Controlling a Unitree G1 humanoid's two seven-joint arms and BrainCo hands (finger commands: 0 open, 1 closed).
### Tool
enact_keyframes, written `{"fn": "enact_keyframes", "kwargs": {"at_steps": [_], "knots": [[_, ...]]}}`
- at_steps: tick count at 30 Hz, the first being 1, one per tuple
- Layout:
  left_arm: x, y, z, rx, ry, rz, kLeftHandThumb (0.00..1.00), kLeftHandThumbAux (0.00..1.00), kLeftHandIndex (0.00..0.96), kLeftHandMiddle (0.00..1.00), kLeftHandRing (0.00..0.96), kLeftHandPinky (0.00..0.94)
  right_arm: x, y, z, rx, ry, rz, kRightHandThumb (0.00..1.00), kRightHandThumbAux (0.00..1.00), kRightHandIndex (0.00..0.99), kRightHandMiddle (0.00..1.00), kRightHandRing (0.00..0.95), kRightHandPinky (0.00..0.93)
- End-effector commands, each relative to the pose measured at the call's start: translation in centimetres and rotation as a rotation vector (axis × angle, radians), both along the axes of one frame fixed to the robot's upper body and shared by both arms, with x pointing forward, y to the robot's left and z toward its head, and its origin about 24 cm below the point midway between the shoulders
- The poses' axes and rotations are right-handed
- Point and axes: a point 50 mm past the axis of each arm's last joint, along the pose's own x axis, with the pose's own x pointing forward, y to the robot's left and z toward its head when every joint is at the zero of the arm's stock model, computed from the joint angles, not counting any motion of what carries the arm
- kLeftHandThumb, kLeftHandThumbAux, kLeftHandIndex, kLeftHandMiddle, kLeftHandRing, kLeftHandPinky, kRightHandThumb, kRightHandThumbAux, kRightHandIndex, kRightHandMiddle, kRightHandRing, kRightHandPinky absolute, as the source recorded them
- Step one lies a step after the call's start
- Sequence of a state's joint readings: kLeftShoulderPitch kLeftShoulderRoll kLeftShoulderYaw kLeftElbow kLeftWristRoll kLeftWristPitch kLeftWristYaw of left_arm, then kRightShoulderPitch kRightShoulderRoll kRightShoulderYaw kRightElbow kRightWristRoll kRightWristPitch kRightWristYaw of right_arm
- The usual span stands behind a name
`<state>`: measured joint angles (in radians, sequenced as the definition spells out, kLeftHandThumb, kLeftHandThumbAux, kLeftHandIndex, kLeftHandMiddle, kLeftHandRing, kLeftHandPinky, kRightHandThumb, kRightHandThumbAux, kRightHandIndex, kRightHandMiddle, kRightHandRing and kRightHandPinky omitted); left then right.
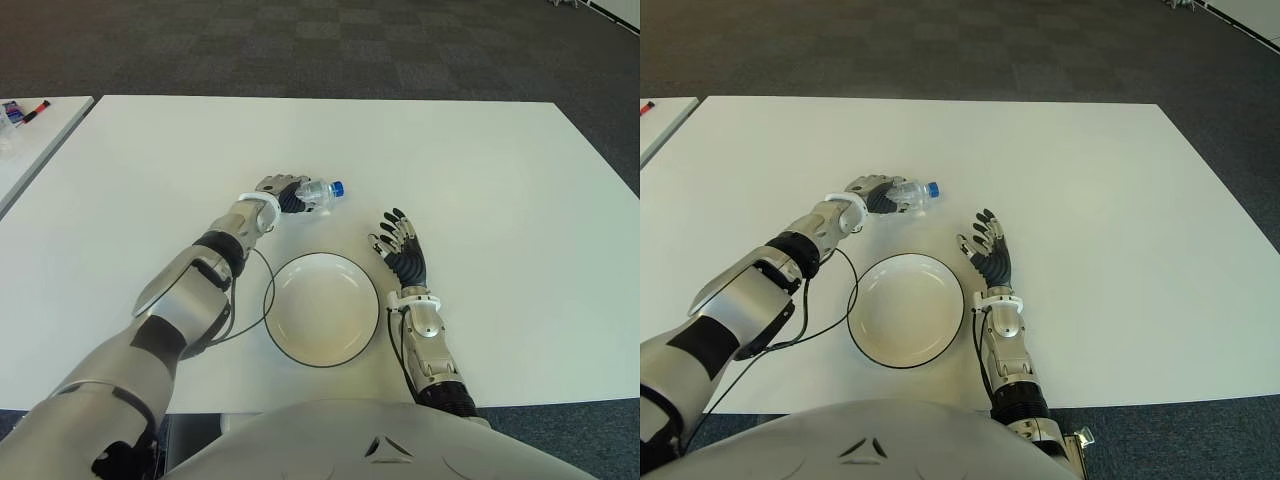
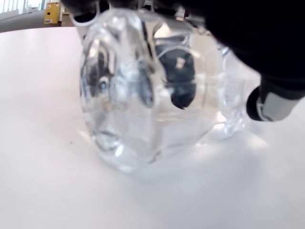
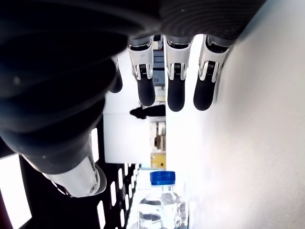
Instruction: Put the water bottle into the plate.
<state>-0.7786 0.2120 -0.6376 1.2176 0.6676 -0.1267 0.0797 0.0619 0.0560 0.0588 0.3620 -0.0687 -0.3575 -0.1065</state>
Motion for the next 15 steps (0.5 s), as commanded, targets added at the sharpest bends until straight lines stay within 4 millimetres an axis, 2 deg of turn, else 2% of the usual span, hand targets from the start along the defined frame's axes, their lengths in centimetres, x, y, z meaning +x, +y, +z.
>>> {"fn": "enact_keyframes", "kwargs": {"at_steps": [1,3,6,8,15], "knots": [[-4.25,2.03,-5.45,0.106,0.205,0.065,0.909,0.636,0.417,0.461,0.487,0.494,-0.10,0.26,-0.38,0.034,0.025,-0.010,0.478,0.742,0.081,0.158,0.167,0.224],[-4.26,1.99,-5.45,0.102,0.191,0.069,0.928,0.643,0.408,0.467,0.499,0.541,-0.09,0.25,-0.37,0.035,0.024,-0.010,0.478,0.744,0.080,0.159,0.168,0.227],[-4.26,1.96,-5.43,0.098,0.171,0.074,0.942,0.650,0.392,0.476,0.516,0.687,-0.08,0.22,-0.35,0.036,0.021,-0.010,0.481,0.745,0.081,0.163,0.173,0.232],[-4.32,1.98,-5.48,0.093,0.159,0.078,0.945,0.652,0.386,0.480,0.520,0.734,-0.08,0.20,-0.35,0.036,0.019,-0.010,0.483,0.746,0.081,0.164,0.174,0.230],[-4.06,1.45,-5.07,0.054,0.112,0.070,0.947,0.654,0.377,0.491,0.527,0.787,-0.04,0.18,-0.38,0.035,0.018,-0.009,0.484,0.746,0.080,0.162,0.170,0.223]]}}
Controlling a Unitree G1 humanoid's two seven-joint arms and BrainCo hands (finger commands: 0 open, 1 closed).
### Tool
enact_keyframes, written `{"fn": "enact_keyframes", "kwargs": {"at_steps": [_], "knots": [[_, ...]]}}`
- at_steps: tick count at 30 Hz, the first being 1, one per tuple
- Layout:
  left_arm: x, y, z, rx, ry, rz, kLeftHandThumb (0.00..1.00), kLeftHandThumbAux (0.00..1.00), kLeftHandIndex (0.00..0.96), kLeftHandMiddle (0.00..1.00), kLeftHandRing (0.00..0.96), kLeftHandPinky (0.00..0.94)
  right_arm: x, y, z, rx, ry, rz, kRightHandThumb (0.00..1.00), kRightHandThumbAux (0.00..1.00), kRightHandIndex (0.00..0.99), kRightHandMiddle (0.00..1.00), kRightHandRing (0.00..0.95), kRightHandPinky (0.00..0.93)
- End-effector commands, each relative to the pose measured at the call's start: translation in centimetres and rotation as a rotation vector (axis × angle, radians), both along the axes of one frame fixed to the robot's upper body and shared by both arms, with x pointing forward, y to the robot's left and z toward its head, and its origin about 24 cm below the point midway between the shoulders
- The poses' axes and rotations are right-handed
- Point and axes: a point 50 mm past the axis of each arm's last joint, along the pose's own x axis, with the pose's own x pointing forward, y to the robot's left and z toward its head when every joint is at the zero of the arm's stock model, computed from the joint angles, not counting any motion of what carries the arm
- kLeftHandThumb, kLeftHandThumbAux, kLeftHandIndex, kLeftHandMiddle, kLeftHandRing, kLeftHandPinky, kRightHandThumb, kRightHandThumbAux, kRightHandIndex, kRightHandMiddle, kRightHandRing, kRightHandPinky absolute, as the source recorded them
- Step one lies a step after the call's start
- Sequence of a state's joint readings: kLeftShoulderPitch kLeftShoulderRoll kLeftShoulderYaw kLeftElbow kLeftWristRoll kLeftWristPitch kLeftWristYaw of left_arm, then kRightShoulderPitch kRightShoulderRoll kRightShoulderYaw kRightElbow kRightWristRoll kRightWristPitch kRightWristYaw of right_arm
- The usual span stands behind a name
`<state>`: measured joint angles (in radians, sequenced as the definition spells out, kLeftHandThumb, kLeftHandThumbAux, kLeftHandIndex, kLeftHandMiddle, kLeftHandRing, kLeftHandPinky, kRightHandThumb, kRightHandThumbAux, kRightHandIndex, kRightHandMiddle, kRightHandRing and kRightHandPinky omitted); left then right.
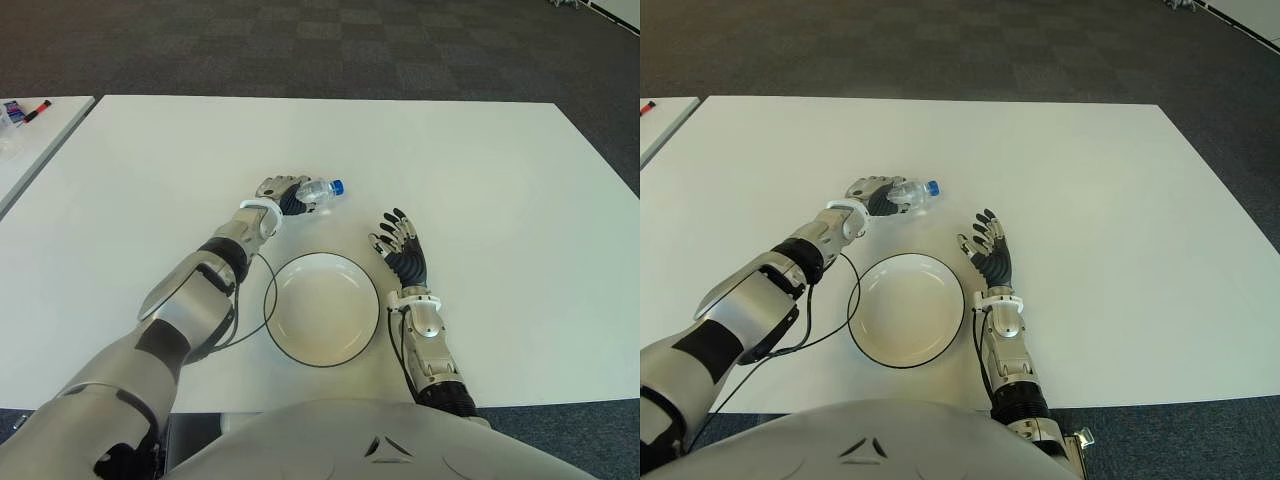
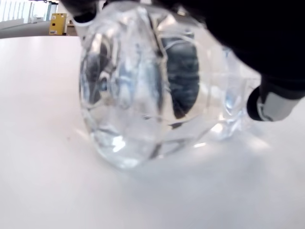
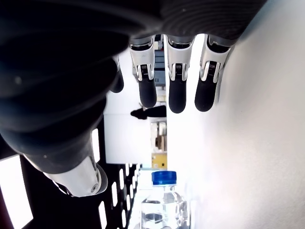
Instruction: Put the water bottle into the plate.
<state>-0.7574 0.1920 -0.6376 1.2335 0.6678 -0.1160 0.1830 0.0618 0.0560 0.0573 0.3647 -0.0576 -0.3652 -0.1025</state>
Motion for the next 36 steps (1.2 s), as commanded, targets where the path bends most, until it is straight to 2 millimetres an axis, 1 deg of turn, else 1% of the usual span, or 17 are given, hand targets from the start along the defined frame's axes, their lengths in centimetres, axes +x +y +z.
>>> {"fn": "enact_keyframes", "kwargs": {"at_steps": [1,21,22,23,24,26,30,36], "knots": [[-3.56,1.57,-4.43,0.063,0.169,0.038,0.947,0.654,0.376,0.491,0.527,0.788,-0.04,0.23,-0.39,0.025,0.022,-0.007,0.485,0.748,0.080,0.161,0.169,0.223],[-3.76,1.78,-4.38,0.030,0.114,0.020,0.950,0.652,0.379,0.503,0.535,0.828,-0.03,0.25,-0.45,0.039,0.017,-0.013,0.486,0.736,0.079,0.158,0.169,0.223],[-3.77,1.79,-4.38,0.028,0.113,0.020,0.931,0.655,0.383,0.511,0.595,0.832,-0.03,0.25,-0.45,0.038,0.016,-0.014,0.486,0.735,0.079,0.159,0.169,0.224],[-3.78,1.80,-4.39,0.027,0.112,0.020,0.903,0.660,0.389,0.521,0.685,0.838,-0.03,0.25,-0.44,0.038,0.016,-0.014,0.484,0.735,0.080,0.160,0.169,0.224],[-3.80,1.81,-4.40,0.026,0.110,0.020,0.886,0.662,0.393,0.528,0.742,0.842,-0.02,0.24,-0.45,0.038,0.016,-0.015,0.483,0.735,0.080,0.160,0.170,0.225],[-3.83,1.80,-4.42,0.025,0.108,0.019,0.871,0.665,0.396,0.534,0.792,0.845,-0.01,0.23,-0.45,0.037,0.015,-0.016,0.482,0.735,0.082,0.162,0.171,0.227],[-3.88,1.78,-4.47,0.024,0.106,0.020,0.858,0.667,0.400,0.541,0.835,0.846,0.03,0.23,-0.46,0.037,0.016,-0.016,0.489,0.738,0.085,0.164,0.173,0.230],[-3.96,1.81,-4.55,0.016,0.097,0.034,0.855,0.667,0.401,0.541,0.839,0.816,0.04,0.24,-0.44,0.047,0.016,-0.014,0.502,0.746,0.086,0.162,0.173,0.229]]}}
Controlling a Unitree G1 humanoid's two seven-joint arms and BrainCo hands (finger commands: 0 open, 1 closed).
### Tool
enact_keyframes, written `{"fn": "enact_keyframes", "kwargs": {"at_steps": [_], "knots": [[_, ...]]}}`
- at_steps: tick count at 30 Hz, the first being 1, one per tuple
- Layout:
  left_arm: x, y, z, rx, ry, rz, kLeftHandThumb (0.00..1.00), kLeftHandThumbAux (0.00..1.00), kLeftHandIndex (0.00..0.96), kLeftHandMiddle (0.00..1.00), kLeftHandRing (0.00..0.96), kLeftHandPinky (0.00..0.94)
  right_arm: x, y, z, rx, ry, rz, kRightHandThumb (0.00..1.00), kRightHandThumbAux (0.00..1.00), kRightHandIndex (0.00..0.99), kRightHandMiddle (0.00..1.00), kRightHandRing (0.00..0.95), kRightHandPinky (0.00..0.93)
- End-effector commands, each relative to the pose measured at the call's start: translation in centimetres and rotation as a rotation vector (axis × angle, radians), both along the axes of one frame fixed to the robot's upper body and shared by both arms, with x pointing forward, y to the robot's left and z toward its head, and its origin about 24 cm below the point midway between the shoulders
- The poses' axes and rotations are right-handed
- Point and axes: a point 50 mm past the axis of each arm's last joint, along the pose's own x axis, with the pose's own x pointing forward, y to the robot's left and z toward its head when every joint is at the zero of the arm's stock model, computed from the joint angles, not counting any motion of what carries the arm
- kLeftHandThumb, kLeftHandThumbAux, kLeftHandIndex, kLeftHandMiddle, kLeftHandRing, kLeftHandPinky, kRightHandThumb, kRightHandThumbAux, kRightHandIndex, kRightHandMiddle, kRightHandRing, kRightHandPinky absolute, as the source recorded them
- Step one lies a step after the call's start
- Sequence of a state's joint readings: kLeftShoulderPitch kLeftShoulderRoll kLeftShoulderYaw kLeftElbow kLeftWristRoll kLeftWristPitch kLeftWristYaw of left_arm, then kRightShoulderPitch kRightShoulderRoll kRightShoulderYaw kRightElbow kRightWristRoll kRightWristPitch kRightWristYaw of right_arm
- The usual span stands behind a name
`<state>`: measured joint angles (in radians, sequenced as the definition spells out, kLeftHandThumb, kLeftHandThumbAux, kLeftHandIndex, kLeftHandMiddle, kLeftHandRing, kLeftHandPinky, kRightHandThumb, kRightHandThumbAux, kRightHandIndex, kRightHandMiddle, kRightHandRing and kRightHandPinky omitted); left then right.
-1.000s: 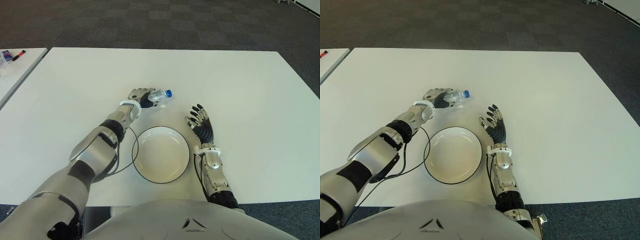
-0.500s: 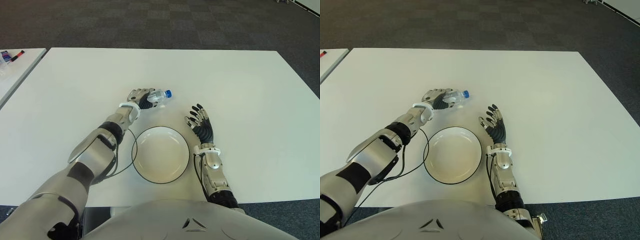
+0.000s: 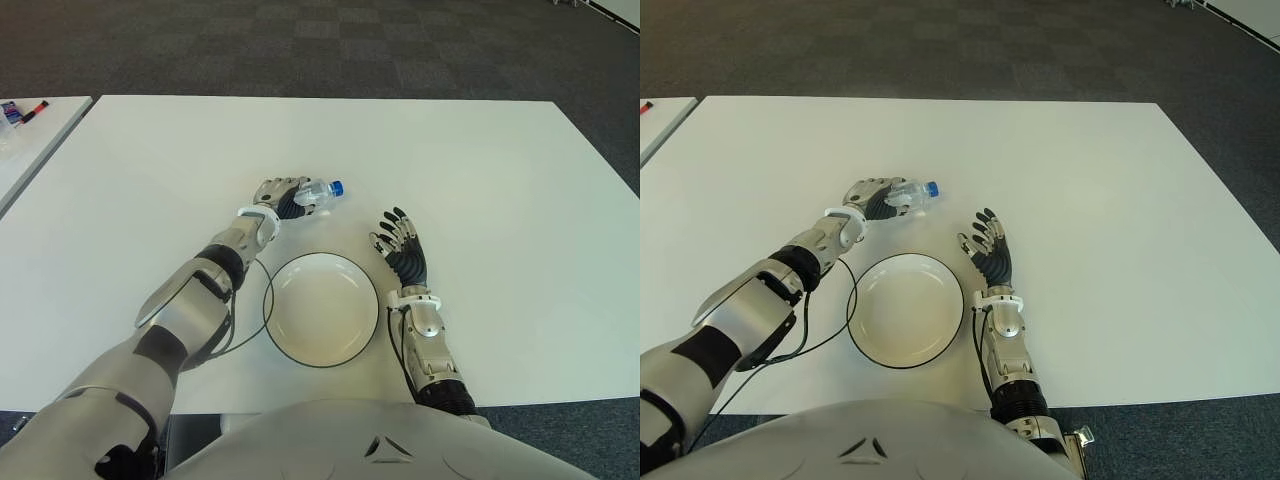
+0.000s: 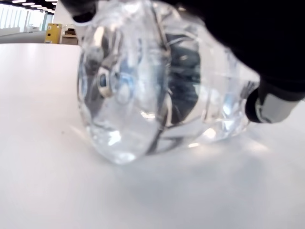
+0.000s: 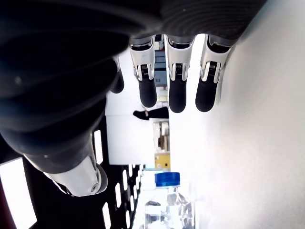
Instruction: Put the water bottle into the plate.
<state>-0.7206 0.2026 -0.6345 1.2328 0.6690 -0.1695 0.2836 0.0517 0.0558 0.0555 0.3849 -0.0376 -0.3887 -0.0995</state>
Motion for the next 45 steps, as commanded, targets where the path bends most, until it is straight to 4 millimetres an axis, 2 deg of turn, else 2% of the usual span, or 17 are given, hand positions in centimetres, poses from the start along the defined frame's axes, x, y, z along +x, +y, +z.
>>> {"fn": "enact_keyframes", "kwargs": {"at_steps": [1,17,33,39,41,45], "knots": [[-3.2,1.5,-4.0,0.056,0.164,0.038,0.855,0.667,0.401,0.541,0.839,0.811,-0.1,0.3,-0.4,0.029,0.028,-0.010,0.502,0.747,0.086,0.162,0.174,0.229],[-2.9,1.7,-3.5,-0.017,0.104,0.092,0.854,0.669,0.398,0.534,0.837,0.801,0.0,0.3,-0.3,0.044,0.017,-0.009,0.508,0.756,0.093,0.177,0.187,0.248],[-2.1,1.8,-2.3,-0.116,0.003,0.154,0.856,0.666,0.403,0.539,0.864,0.847,0.1,0.3,-0.3,0.038,0.025,-0.002,0.518,0.766,0.098,0.171,0.180,0.235],[-1.9,1.8,-1.8,-0.159,-0.045,0.185,0.857,0.666,0.403,0.537,0.869,0.835,0.1,0.2,-0.3,0.043,0.031,-0.001,0.521,0.768,0.098,0.165,0.175,0.235],[-1.9,1.9,-1.5,-0.180,-0.077,0.194,0.857,0.666,0.403,0.536,0.867,0.789,0.0,0.2,-0.3,0.047,0.033,-0.002,0.524,0.769,0.099,0.163,0.174,0.235],[-1.8,1.9,-1.2,-0.196,-0.113,0.198,0.856,0.666,0.402,0.533,0.863,0.777,0.0,0.2,-0.4,0.050,0.035,-0.003,0.529,0.770,0.100,0.160,0.171,0.232]]}}
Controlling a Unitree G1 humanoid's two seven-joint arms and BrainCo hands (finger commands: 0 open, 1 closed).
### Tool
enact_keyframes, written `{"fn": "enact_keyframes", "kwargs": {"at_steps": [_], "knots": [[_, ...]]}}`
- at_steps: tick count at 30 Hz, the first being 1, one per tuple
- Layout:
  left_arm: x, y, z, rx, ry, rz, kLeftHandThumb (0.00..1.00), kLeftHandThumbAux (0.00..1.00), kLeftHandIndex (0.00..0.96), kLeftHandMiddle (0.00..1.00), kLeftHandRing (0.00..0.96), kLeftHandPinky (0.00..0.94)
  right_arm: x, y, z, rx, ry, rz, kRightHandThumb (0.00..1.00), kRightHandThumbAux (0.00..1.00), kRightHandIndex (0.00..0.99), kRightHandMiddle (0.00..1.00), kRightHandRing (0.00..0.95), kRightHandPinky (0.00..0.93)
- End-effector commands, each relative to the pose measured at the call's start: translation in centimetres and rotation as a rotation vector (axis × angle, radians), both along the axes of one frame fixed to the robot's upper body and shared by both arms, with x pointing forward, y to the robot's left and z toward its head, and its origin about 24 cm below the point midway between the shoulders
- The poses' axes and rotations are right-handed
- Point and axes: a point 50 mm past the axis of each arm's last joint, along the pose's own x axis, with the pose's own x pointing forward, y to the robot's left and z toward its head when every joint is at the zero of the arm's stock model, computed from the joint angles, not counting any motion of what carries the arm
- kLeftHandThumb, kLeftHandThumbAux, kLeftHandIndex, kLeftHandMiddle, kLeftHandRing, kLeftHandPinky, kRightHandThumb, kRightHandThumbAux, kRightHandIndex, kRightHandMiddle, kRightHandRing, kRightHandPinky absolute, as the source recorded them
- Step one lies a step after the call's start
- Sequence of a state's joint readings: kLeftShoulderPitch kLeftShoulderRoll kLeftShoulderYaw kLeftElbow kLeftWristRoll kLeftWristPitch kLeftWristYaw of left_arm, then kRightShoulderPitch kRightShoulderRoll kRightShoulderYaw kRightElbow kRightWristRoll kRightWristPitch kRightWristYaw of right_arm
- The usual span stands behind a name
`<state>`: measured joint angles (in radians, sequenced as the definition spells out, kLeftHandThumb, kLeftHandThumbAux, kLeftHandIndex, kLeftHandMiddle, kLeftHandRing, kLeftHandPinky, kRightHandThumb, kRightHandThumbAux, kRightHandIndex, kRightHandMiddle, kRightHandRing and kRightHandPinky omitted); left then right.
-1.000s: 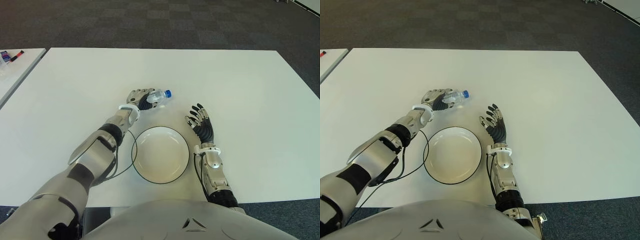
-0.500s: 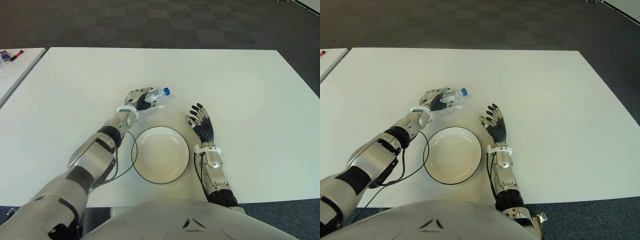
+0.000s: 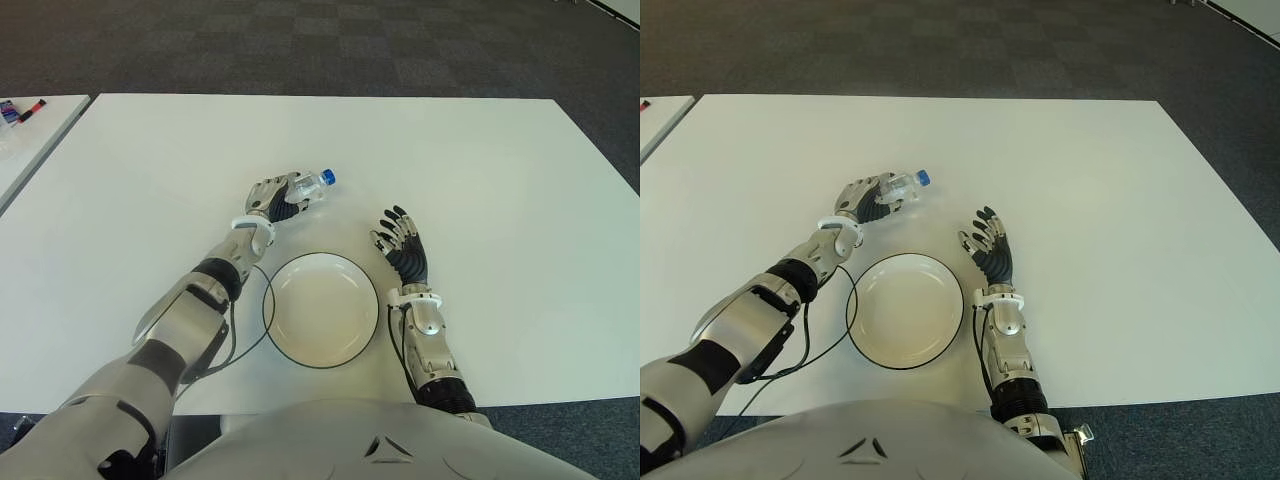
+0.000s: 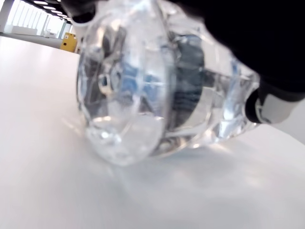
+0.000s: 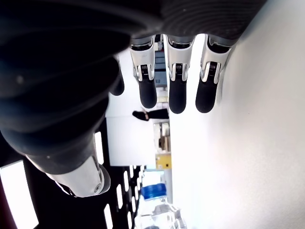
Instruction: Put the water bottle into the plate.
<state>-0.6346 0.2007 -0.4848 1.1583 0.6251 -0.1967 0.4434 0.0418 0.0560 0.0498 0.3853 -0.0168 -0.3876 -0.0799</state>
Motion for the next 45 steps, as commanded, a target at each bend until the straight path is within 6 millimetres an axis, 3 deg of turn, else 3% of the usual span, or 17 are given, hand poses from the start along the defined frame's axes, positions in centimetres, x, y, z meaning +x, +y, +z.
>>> {"fn": "enact_keyframes", "kwargs": {"at_steps": [1,18,36,45], "knots": [[-1.1,0.9,-1.1,-0.004,0.024,0.041,0.856,0.667,0.402,0.532,0.861,0.772,-0.2,0.2,-0.6,0.031,0.043,-0.010,0.530,0.769,0.100,0.159,0.171,0.230],[-0.9,0.6,2.0,-0.164,-0.151,0.062,0.856,0.666,0.402,0.531,0.856,0.803,-0.3,0.0,-1.1,0.032,0.063,-0.003,0.503,0.768,0.087,0.153,0.171,0.230],[-4.0,-0.1,5.8,-0.385,-0.213,0.126,0.857,0.665,0.405,0.538,0.861,0.838,-0.2,-0.1,-1.4,0.033,0.069,-0.003,0.522,0.778,0.088,0.168,0.183,0.240],[-4.5,-0.3,6.7,-0.434,-0.225,0.146,0.856,0.665,0.404,0.537,0.862,0.836,-0.1,-0.1,-1.6,0.025,0.081,0.000,0.517,0.777,0.088,0.162,0.178,0.238]]}}
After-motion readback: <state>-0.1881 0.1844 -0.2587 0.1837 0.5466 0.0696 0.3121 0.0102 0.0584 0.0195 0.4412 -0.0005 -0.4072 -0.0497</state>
